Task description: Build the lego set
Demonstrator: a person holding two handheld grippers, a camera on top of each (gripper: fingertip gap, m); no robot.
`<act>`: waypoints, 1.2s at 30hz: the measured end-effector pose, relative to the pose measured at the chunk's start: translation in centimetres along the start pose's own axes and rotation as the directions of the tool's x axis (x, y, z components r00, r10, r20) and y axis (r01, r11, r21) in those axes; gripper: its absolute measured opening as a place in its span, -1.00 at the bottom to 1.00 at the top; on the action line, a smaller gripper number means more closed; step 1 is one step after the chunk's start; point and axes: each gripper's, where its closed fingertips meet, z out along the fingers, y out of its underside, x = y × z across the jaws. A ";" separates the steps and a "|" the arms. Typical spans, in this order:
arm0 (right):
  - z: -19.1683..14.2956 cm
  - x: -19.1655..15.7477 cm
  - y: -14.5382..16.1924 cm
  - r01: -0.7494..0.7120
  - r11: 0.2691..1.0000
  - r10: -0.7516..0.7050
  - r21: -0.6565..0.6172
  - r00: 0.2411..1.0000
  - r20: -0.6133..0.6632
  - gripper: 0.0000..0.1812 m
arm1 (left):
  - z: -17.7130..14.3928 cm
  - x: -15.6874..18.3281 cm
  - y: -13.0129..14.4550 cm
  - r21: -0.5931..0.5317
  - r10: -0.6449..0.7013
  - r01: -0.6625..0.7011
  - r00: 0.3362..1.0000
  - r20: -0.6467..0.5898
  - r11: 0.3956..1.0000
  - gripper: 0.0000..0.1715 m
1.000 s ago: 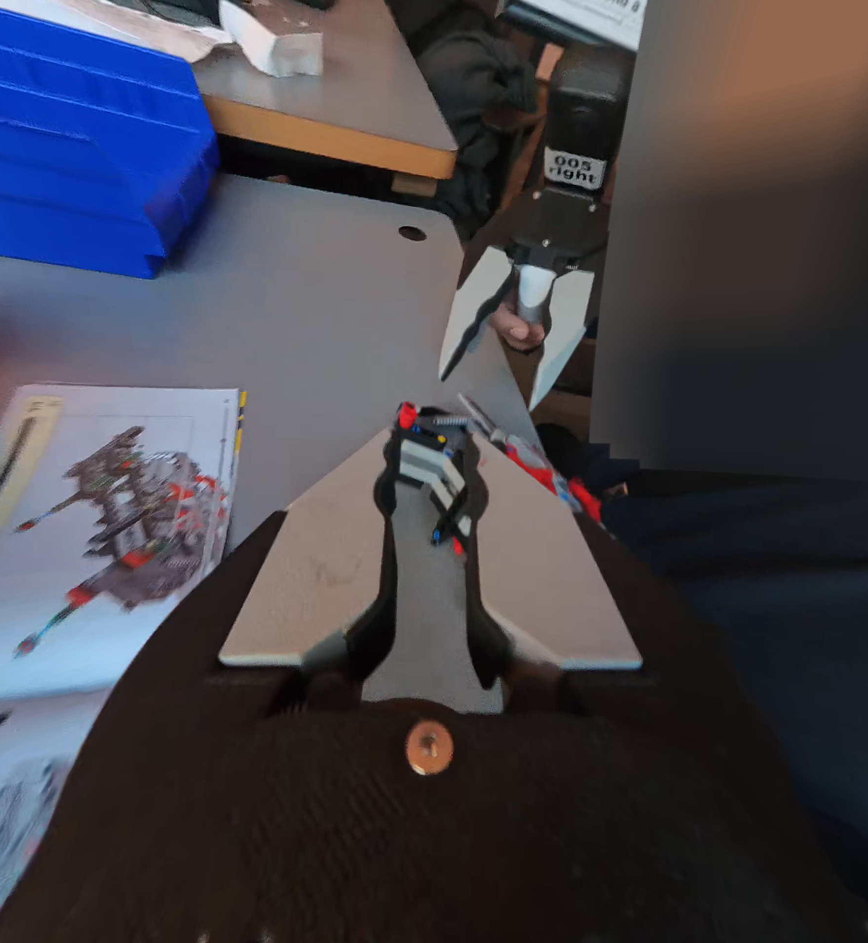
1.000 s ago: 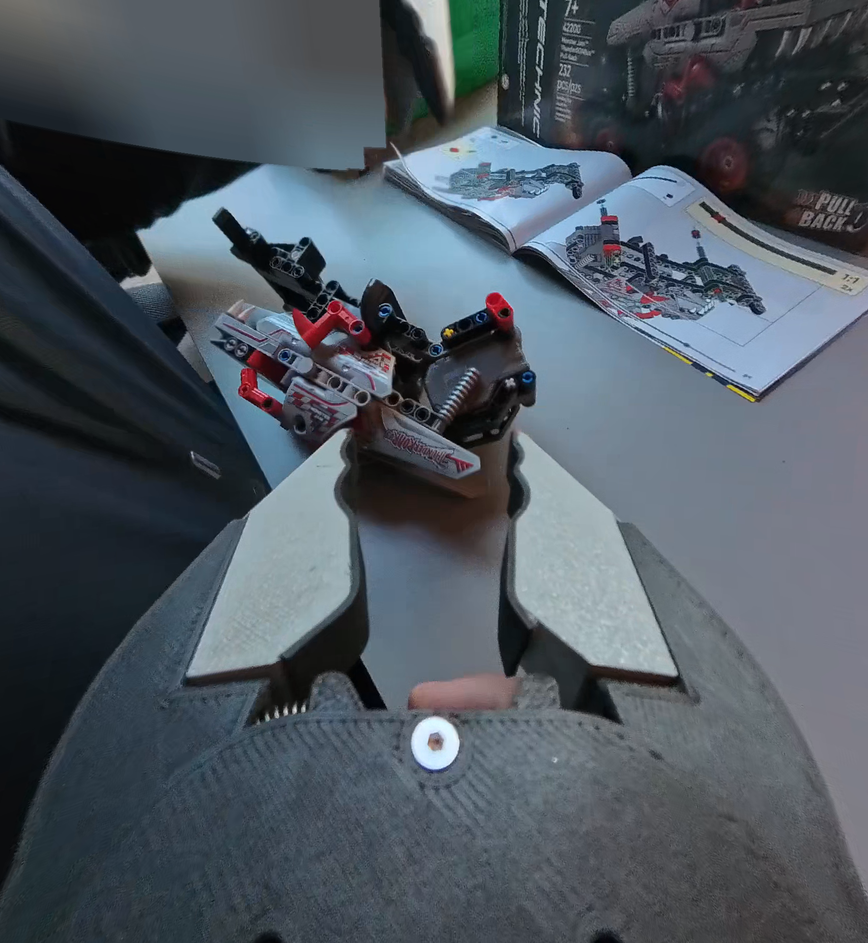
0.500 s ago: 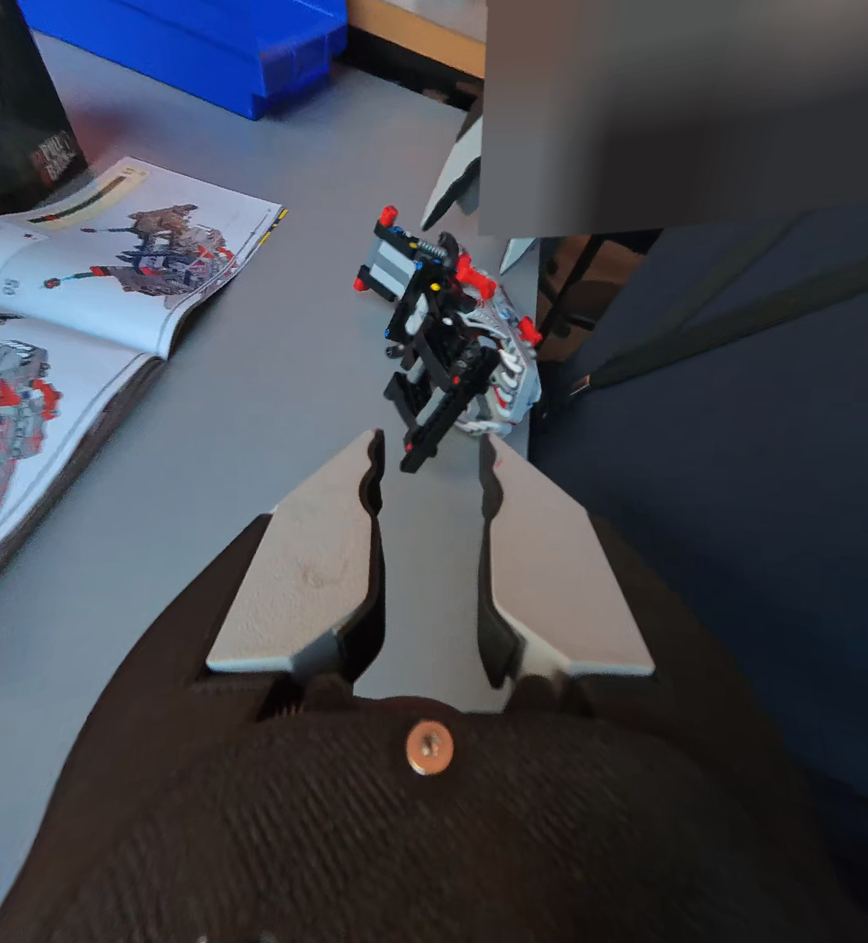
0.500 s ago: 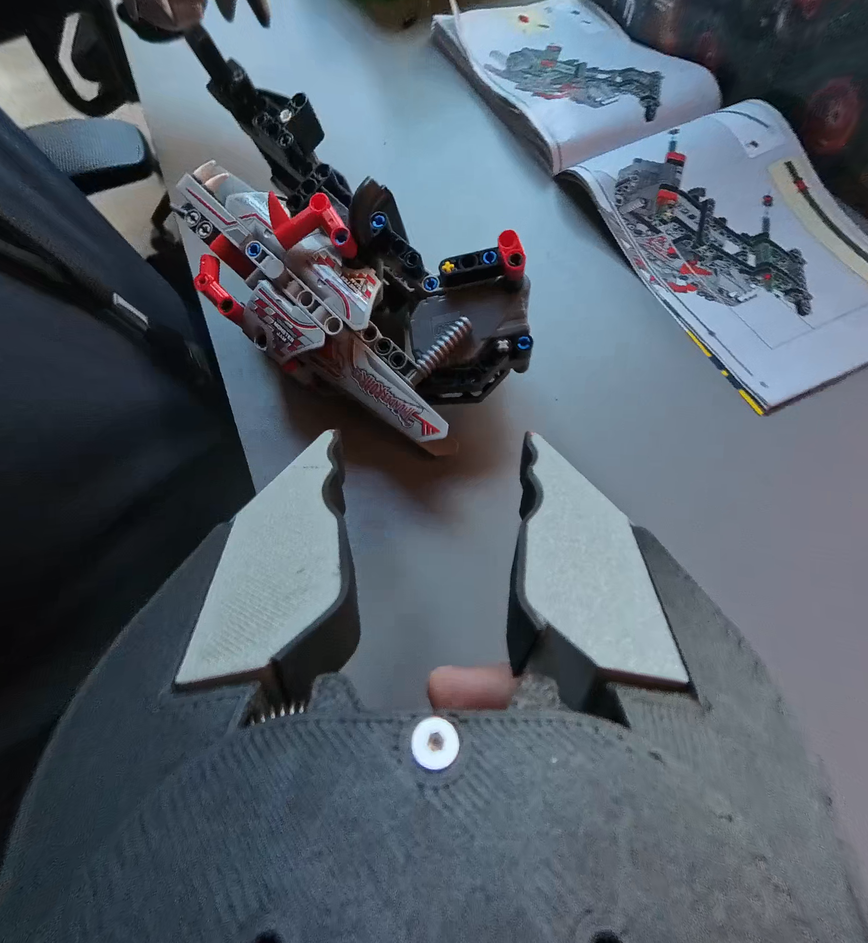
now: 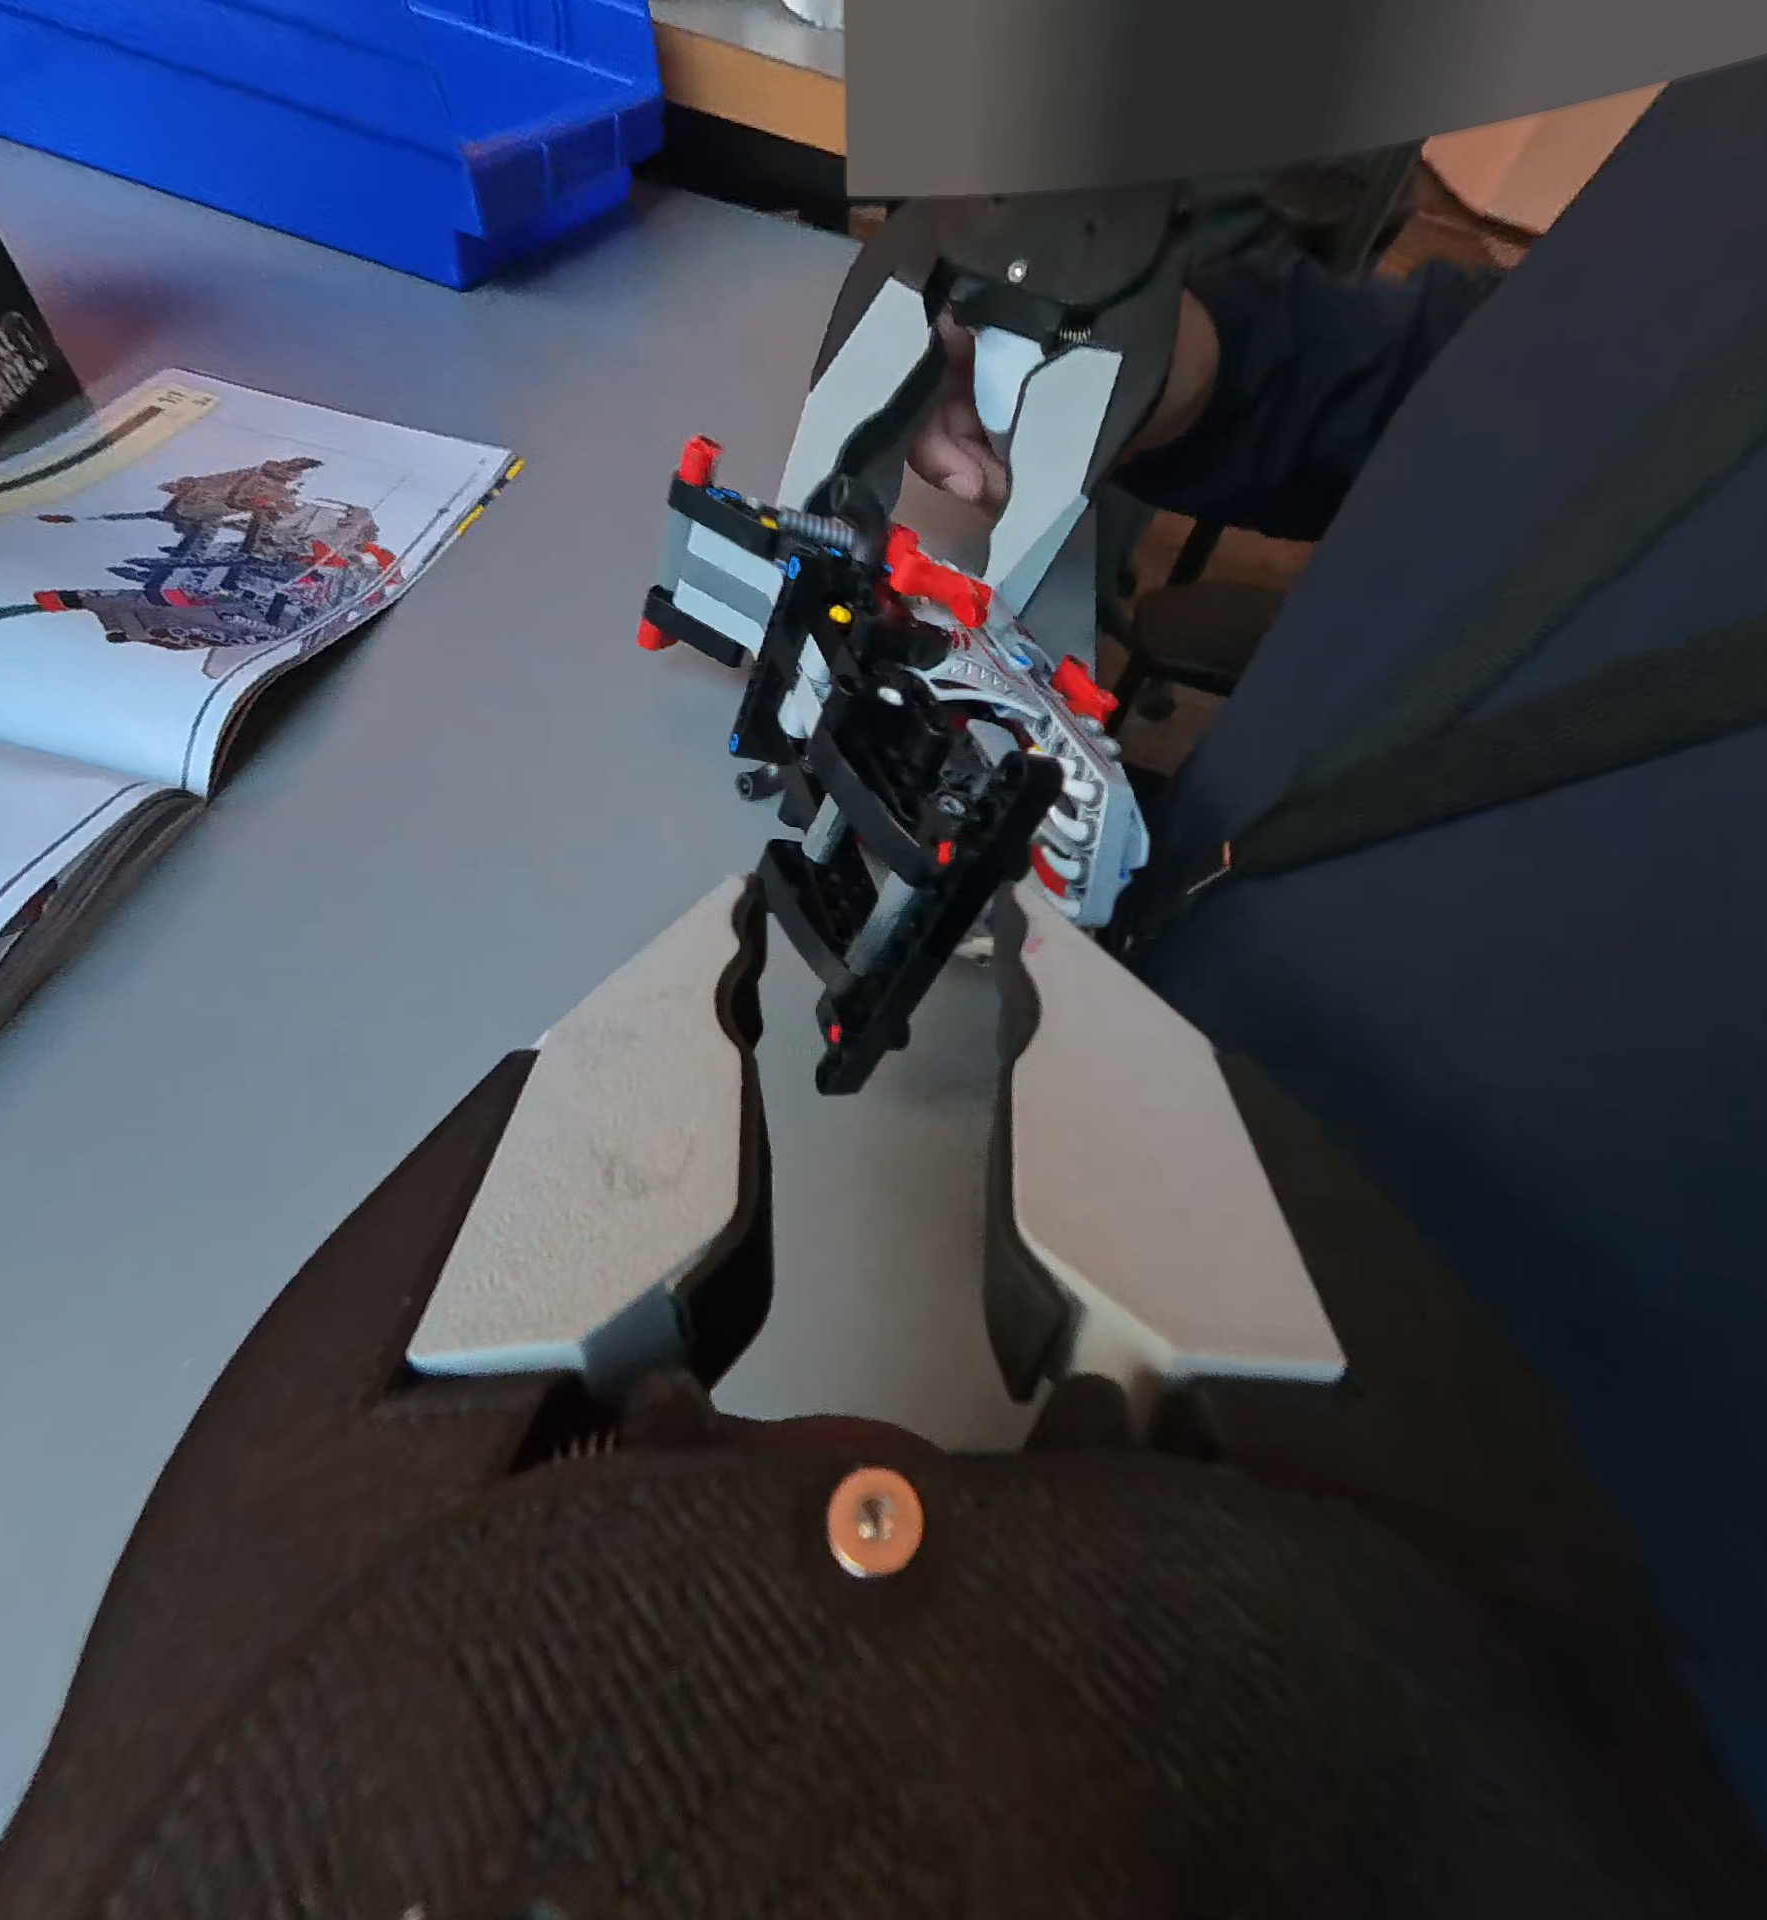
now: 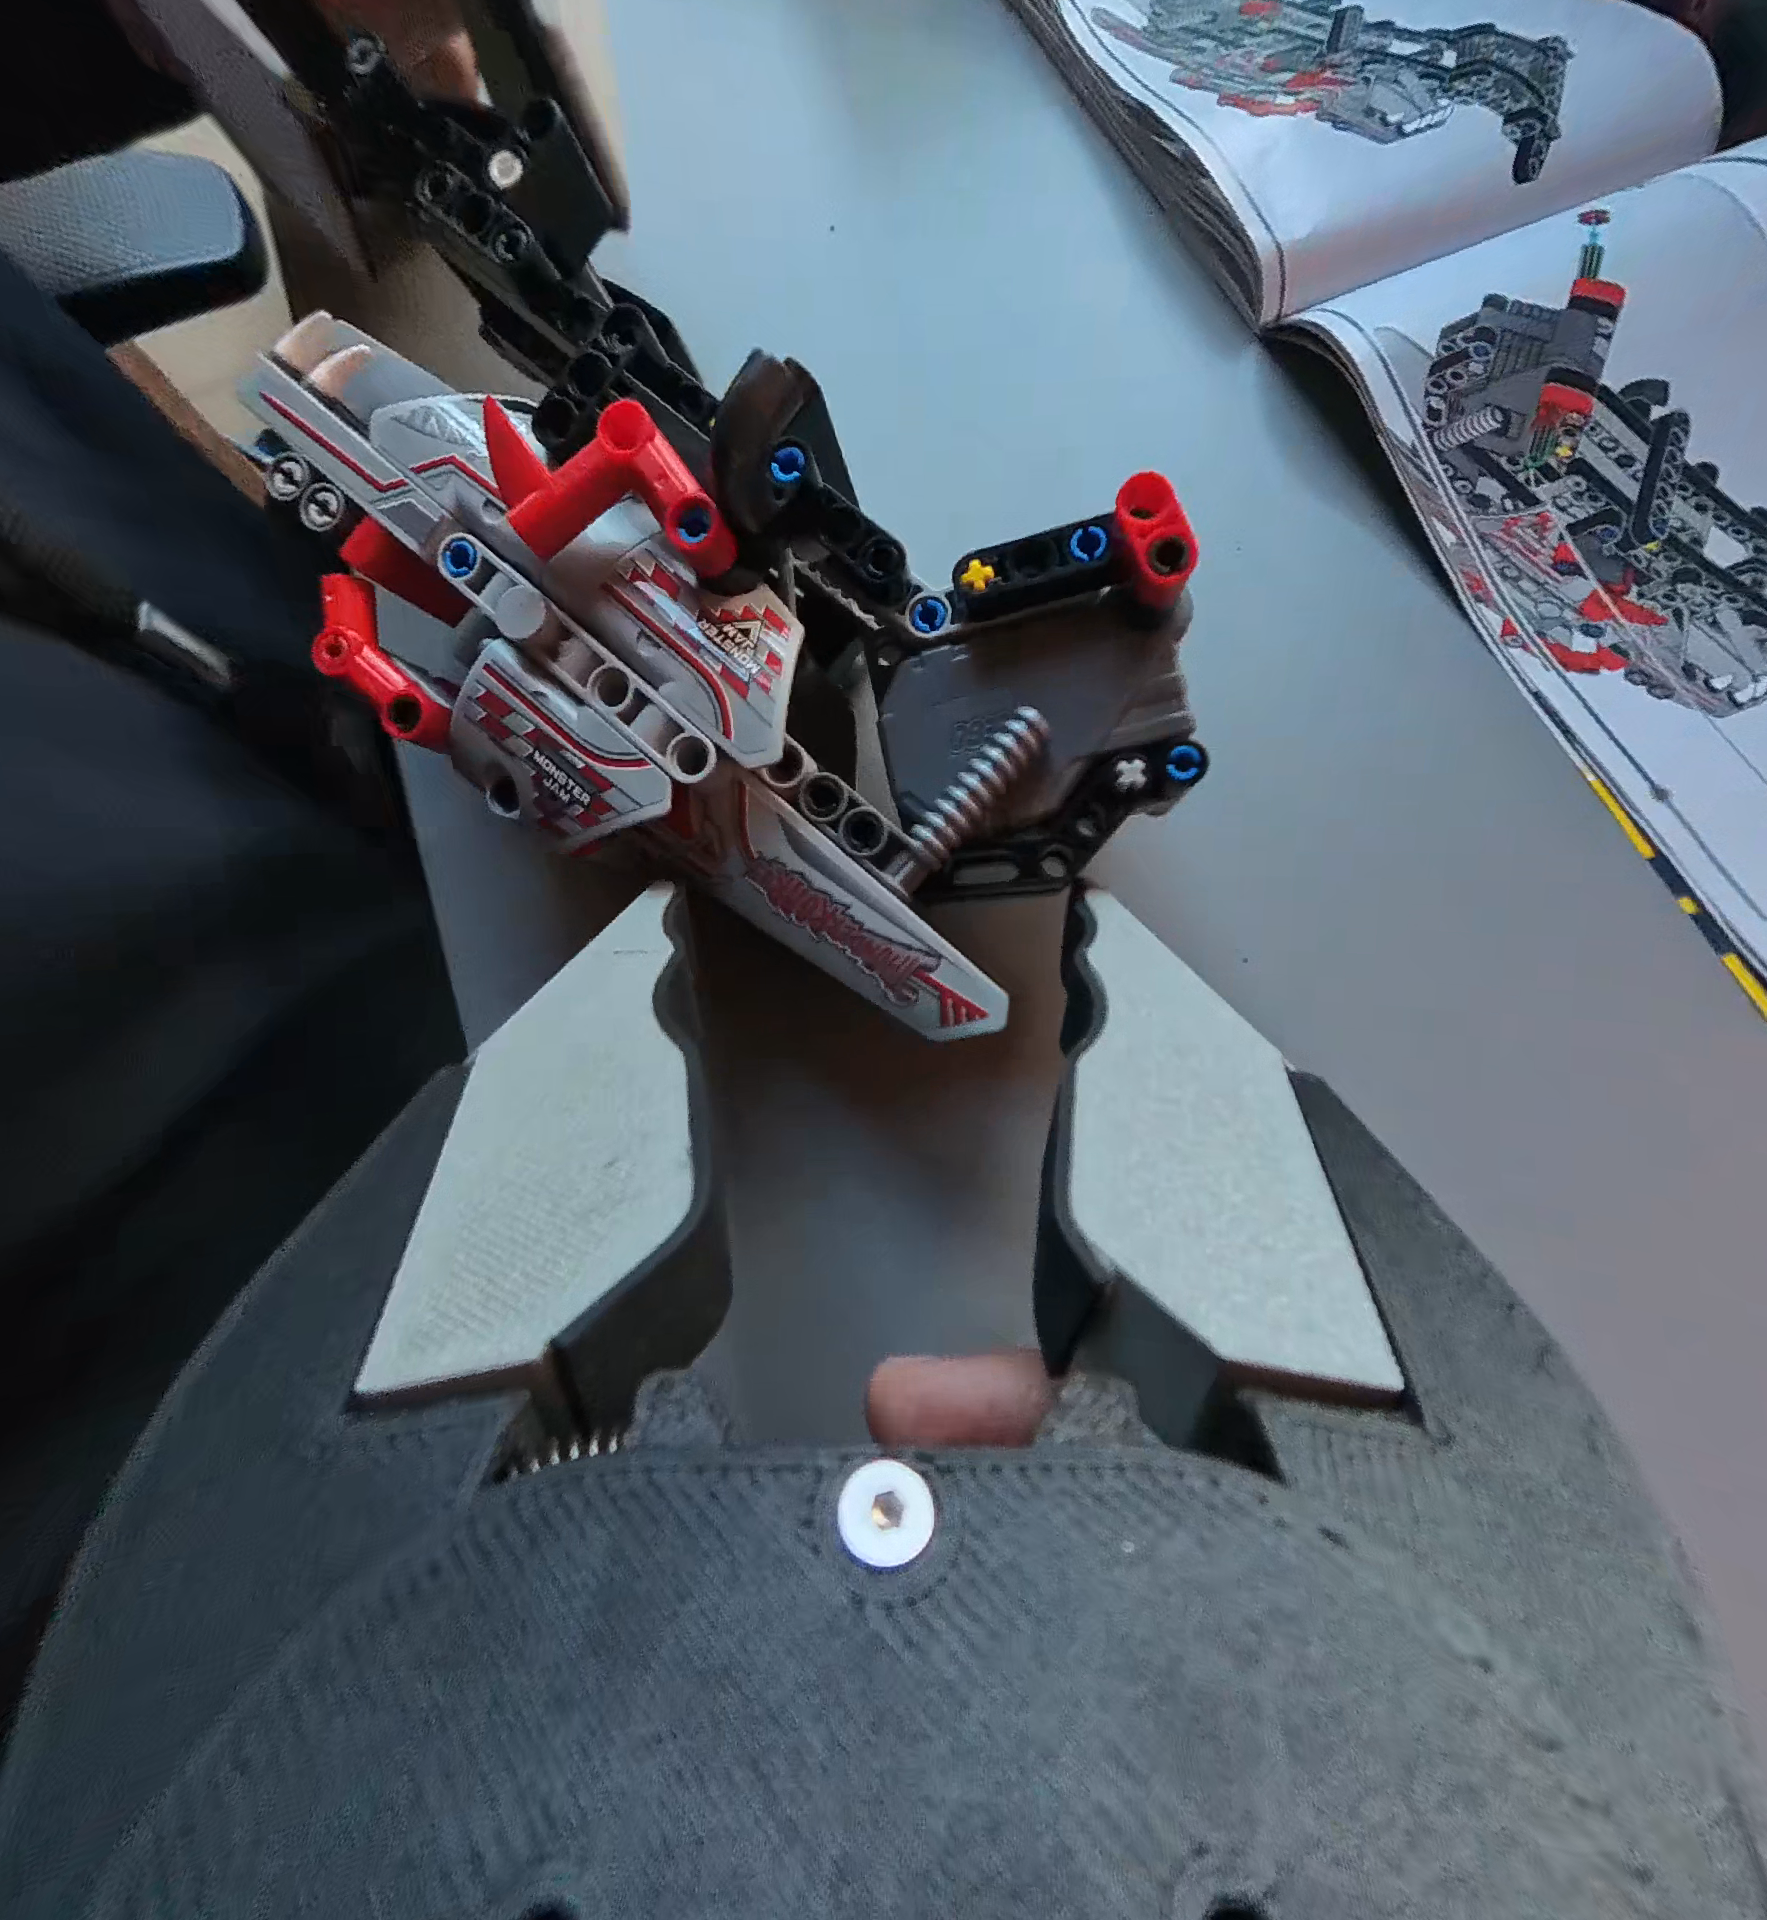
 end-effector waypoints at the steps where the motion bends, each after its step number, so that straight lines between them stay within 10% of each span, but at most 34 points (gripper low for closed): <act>1: 0.4 0.1 -0.1 -0.008 1.000 0.008 -0.004 1.000 -0.013 -0.25 | 0.2 -0.1 0.3 -0.016 0.005 -0.005 1.000 0.002 1.000 -0.54; 17: 1.1 2.0 -0.6 0.280 0.960 -0.281 -0.008 0.960 -0.023 -0.37 | 0.5 -2.3 1.6 -0.127 0.117 -0.116 0.993 0.004 0.985 -0.62; 26: 0.4 2.2 -0.7 0.166 0.986 -0.167 0.030 0.985 0.036 -0.46 | 0.2 -4.9 0.6 -0.052 -0.163 0.165 0.986 0.041 0.985 -0.69; 36: -1.8 2.8 -1.0 0.182 0.975 -0.178 0.127 0.983 -0.041 -0.39 | -0.1 -7.0 1.2 -0.105 -0.096 0.116 0.980 0.177 0.988 -0.51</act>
